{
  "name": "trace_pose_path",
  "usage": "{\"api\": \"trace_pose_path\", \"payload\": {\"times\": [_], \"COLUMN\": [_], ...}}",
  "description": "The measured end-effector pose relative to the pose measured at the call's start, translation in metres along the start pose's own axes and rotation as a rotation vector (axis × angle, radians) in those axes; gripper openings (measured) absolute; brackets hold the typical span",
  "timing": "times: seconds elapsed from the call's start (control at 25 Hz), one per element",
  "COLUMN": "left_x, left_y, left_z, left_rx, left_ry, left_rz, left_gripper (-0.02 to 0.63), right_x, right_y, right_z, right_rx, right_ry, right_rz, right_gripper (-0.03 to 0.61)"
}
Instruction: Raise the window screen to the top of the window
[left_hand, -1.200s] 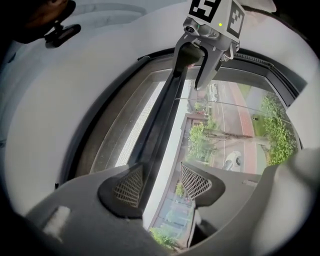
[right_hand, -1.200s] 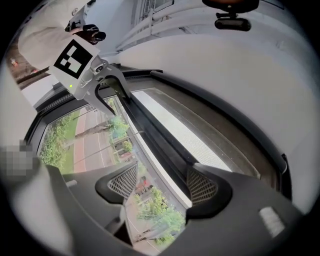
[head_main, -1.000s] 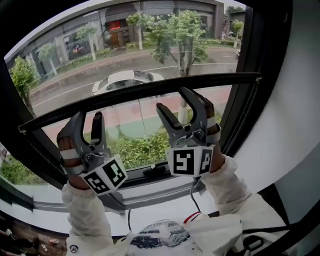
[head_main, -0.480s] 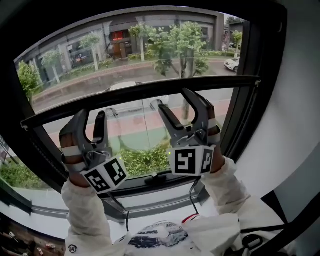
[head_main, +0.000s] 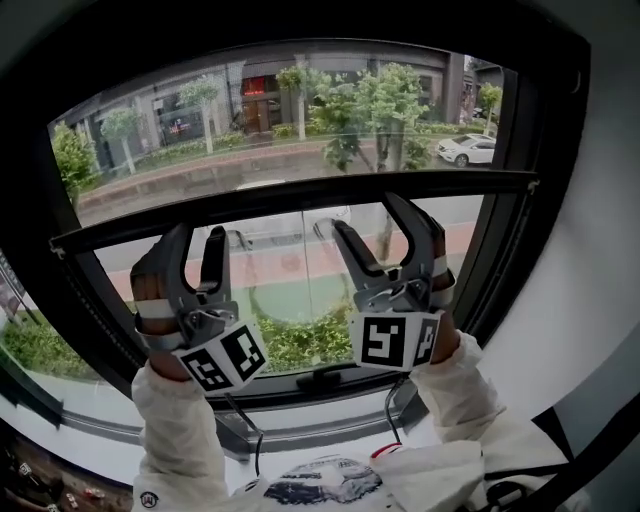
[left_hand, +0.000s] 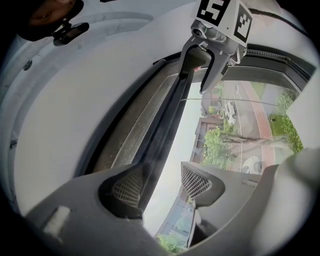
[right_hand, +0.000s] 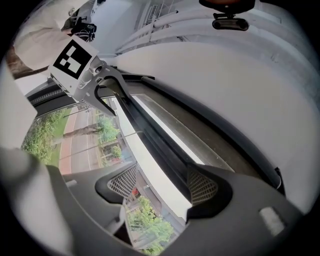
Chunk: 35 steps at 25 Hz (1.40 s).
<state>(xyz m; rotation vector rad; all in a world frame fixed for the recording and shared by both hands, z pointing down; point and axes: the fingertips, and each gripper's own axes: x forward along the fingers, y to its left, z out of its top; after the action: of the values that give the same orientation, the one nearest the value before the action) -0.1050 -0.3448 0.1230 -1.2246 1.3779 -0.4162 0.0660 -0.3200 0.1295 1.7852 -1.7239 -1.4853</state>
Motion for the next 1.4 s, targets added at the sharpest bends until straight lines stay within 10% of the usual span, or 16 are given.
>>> {"api": "trace_pose_path", "payload": {"times": [1.4], "left_x": [0.005], "left_y": [0.011], "left_z": [0.004], "left_rx": [0.042], "left_ry": [-0.055], "left_rz": [0.198], "left_gripper": [0.239], "right_x": [0.006], "right_y": [-0.008], "right_z": [0.007], "right_rx": [-0.008], "right_ry": [-0.116], "right_rz": [-0.133], "right_gripper": [0.305]}}
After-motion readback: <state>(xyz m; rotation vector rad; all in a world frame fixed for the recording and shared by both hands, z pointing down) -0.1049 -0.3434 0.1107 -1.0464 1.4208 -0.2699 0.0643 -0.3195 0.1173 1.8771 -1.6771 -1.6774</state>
